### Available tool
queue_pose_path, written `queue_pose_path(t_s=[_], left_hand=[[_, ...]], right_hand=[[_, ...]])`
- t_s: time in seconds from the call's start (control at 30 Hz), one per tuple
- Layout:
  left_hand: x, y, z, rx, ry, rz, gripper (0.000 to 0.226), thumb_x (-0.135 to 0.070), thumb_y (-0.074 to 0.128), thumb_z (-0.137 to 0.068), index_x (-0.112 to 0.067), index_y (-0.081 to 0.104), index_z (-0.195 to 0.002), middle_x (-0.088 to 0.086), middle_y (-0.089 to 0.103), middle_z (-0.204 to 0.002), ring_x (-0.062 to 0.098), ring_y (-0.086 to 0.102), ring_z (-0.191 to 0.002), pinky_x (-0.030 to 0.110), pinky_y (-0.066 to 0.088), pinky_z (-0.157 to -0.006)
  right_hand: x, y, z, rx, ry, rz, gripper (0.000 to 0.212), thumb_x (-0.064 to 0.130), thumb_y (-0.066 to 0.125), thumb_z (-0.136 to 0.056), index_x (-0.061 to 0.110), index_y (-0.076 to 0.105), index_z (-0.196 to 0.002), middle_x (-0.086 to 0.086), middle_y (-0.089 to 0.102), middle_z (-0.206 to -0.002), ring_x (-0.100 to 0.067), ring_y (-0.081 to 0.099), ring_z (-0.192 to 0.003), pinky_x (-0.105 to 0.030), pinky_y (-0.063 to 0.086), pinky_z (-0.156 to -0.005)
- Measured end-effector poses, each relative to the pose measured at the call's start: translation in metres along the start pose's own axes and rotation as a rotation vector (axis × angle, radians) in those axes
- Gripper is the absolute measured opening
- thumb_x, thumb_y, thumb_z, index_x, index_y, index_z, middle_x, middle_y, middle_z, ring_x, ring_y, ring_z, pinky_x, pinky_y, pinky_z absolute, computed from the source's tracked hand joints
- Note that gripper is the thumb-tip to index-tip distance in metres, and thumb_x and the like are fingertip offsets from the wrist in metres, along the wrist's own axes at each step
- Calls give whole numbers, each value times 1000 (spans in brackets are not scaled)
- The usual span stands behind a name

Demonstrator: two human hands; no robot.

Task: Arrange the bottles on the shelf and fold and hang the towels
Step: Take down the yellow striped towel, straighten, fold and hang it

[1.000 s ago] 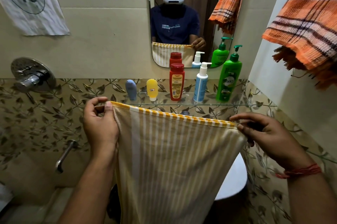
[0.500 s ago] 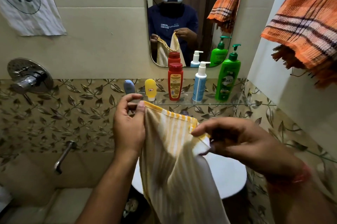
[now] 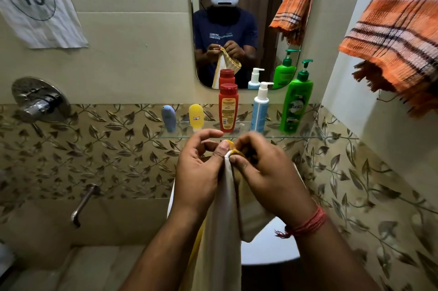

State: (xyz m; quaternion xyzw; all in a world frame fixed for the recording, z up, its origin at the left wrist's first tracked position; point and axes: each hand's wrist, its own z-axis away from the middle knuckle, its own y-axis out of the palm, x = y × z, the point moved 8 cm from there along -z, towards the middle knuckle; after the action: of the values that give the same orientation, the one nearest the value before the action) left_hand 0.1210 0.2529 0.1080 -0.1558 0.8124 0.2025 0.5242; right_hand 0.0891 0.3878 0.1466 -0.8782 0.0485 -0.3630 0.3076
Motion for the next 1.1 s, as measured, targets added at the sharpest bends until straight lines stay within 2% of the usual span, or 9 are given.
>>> queue_pose_path(t_s=[0.07, 0.13, 0.23, 0.4, 0.57, 0.7, 0.9, 1.0, 1.1], left_hand=[[4, -2, 0, -7, -25, 10, 16, -17, 69, -93, -32, 69, -98, 7, 70, -90, 37, 69, -90, 59, 58, -82], [7, -4, 1, -1, -52, 17, 14, -19, 68, -93, -31, 69, -98, 5, 70, -89, 31, 68, -88, 54, 58, -81], [9, -4, 4, 38, -58, 0, 12, -19, 64, -96, -29, 69, -101, 9, 71, -99, 34, 69, -95, 49, 57, -79], [6, 1, 11, 132, -51, 4, 18, -10, 63, -96, -22, 70, -107, 2, 72, -100, 15, 70, -85, 24, 54, -68], [9, 1, 11, 178, -20, -47, 25, -9, 68, -92, -22, 70, -112, 0, 72, -106, 21, 69, -102, 26, 55, -79], [12, 0, 10, 148, -35, -31, 21, -10, 68, -91, -22, 72, -108, 0, 74, -100, 10, 69, -89, 18, 52, -71], [17, -5, 5, 65, -48, -6, 18, -11, 70, -88, -18, 74, -104, 6, 76, -100, 17, 72, -92, 24, 55, -76], [16, -5, 5, 64, -40, -20, 17, -5, 70, -88, -16, 72, -100, 3, 76, -97, 12, 72, -90, 24, 58, -77], [16, -4, 6, 64, -27, -46, 11, -4, 71, -87, -12, 67, -94, -5, 73, -86, 4, 68, -78, 19, 54, -68]], right_hand=[[-2, -1, 2, -80, 42, -41, 22, 19, 70, -90, 26, 49, -91, 10, 58, -78, -6, 59, -72, -16, 45, -60], [-2, 0, 3, -132, 55, -40, 22, 20, 70, -89, 24, 49, -88, 8, 56, -75, -9, 58, -69, -21, 47, -59], [-2, -1, 5, -166, 71, -43, 20, 20, 70, -89, 24, 51, -86, 7, 57, -75, -9, 57, -70, -19, 46, -59], [-5, -3, 5, -193, 106, -66, 16, 19, 70, -90, 24, 55, -87, 8, 60, -76, -7, 60, -72, -16, 48, -60], [-5, -4, 5, -187, 97, -86, 14, 17, 71, -89, 23, 58, -87, 9, 62, -76, -6, 62, -73, -14, 47, -62], [-7, -6, 4, -188, 99, -94, 14, 15, 73, -88, 23, 61, -86, 10, 63, -75, -6, 62, -72, -12, 46, -63], [-10, -7, 3, -83, 123, -163, 16, 7, 70, -88, 22, 67, -90, 12, 68, -86, -1, 65, -87, -12, 51, -73], [-14, -9, 2, -51, 128, -138, 17, 4, 70, -87, 20, 71, -94, 10, 70, -91, -1, 66, -91, -15, 54, -79], [-15, -11, 0, -49, 118, -117, 18, 4, 71, -87, 19, 73, -96, 9, 71, -92, -1, 67, -90, -14, 54, -80]])
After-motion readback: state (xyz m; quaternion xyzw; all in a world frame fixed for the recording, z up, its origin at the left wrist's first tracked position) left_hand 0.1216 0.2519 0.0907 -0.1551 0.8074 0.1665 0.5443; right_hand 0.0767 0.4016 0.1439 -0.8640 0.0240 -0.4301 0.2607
